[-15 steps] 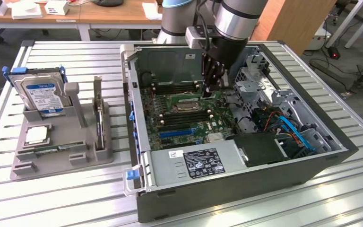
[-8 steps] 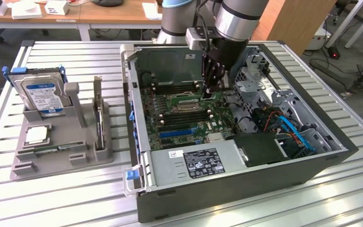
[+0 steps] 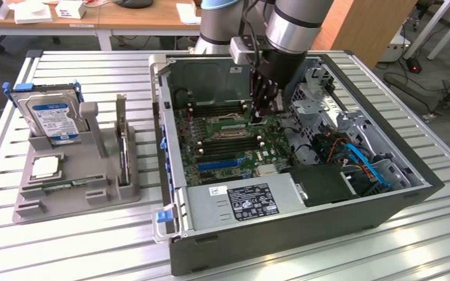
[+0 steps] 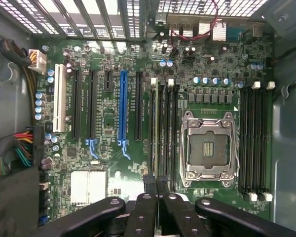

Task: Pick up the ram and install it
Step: 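Insert the ram into the slot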

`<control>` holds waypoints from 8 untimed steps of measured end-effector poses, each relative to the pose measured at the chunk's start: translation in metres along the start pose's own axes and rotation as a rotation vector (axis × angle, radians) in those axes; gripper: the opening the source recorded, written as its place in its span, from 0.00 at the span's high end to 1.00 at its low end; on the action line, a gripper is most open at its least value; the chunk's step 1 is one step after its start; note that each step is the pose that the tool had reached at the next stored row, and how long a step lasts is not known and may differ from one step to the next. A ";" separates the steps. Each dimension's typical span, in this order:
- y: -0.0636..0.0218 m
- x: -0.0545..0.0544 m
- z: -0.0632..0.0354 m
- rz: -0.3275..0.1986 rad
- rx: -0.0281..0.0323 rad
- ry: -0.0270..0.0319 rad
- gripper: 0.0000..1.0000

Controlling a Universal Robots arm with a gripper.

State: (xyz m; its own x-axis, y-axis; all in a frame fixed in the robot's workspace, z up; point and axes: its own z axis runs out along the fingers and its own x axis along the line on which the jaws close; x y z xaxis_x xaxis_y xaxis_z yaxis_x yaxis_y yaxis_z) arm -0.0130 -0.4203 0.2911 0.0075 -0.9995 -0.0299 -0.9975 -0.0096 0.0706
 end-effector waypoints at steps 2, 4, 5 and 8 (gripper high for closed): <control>-0.0002 0.000 0.0024 0.000 0.0000 0.0003 0.89; -0.0003 0.000 0.0043 0.000 0.0000 0.0003 0.89; -0.0003 0.000 0.0050 0.000 0.0000 0.0003 0.89; -0.0005 0.000 0.0074 0.000 0.0000 0.0004 0.89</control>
State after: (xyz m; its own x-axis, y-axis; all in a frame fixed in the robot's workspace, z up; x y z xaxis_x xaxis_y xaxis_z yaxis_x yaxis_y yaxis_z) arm -0.0131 -0.4203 0.2837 0.0074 -0.9995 -0.0295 -0.9975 -0.0095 0.0706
